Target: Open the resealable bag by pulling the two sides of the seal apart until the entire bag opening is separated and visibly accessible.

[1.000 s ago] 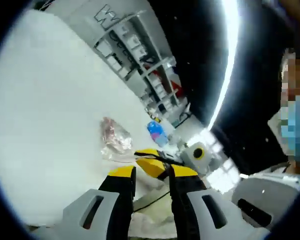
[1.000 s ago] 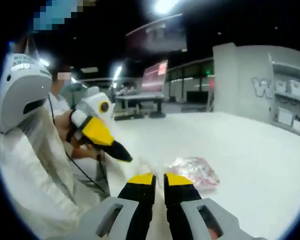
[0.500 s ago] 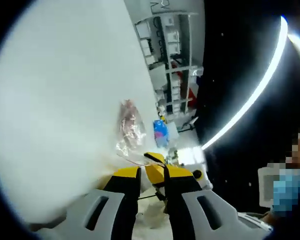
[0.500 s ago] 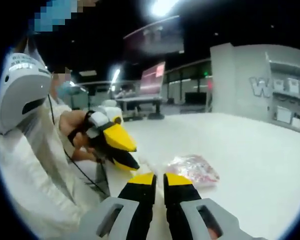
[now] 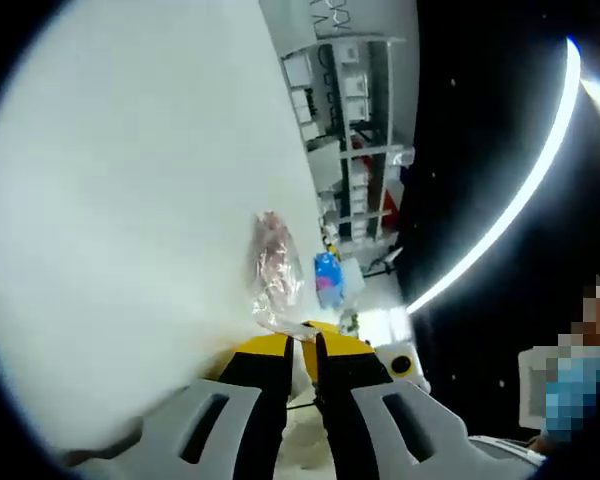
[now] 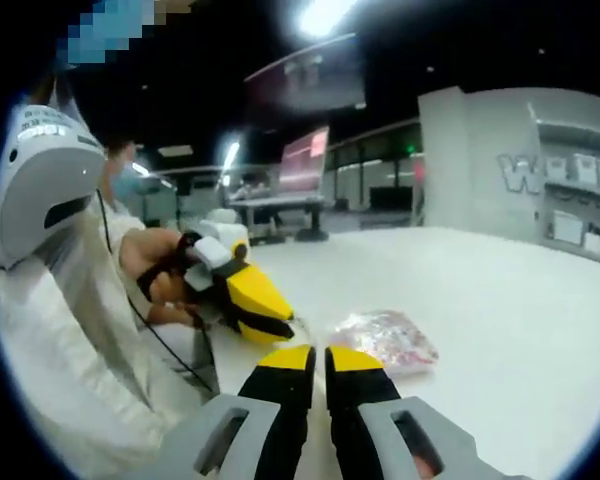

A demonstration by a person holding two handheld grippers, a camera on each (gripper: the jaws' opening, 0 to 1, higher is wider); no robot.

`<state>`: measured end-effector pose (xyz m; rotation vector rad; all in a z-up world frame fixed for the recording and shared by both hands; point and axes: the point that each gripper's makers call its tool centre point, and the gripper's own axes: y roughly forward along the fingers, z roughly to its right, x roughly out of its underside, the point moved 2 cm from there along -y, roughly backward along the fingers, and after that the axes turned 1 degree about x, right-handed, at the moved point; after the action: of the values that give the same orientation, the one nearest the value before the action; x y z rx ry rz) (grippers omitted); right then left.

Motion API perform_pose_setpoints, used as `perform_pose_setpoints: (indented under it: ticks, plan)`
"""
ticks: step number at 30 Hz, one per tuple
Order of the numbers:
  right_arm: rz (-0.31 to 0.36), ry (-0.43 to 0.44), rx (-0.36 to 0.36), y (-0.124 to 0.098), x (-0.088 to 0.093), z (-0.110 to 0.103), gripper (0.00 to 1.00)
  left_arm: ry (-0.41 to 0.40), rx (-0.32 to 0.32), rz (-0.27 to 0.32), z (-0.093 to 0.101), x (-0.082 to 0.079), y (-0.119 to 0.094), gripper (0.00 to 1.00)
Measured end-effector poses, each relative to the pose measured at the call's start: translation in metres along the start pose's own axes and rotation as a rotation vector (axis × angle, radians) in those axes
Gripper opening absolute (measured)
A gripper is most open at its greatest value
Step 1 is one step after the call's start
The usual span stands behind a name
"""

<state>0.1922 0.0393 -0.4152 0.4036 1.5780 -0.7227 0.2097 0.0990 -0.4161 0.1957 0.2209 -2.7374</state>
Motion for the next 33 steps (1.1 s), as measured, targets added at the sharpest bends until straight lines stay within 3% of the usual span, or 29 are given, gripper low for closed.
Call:
perform_pose_setpoints:
  ticks: [11,17,21,29,33]
  plan:
    - [0.011,0.006,-0.018,-0.001,0.000,0.000,0.00,-0.044,-0.043,0.034,-0.001,-0.005,0.002,0.09]
    - [0.007,0.012,-0.029,-0.001,0.003,-0.001,0.00,-0.079,-0.021,0.053,0.000,-0.003,0.003,0.05]
    - [0.007,0.012,-0.035,-0.002,0.003,-0.003,0.00,-0.098,-0.003,0.081,0.005,-0.010,0.005,0.04]
    - [-0.001,0.005,-0.040,-0.003,0.003,-0.006,0.00,-0.181,0.045,0.093,0.015,-0.011,0.007,0.01]
    - [-0.005,0.008,-0.038,-0.003,0.003,-0.006,0.00,-0.177,0.051,0.093,0.019,-0.013,0.009,0.01]
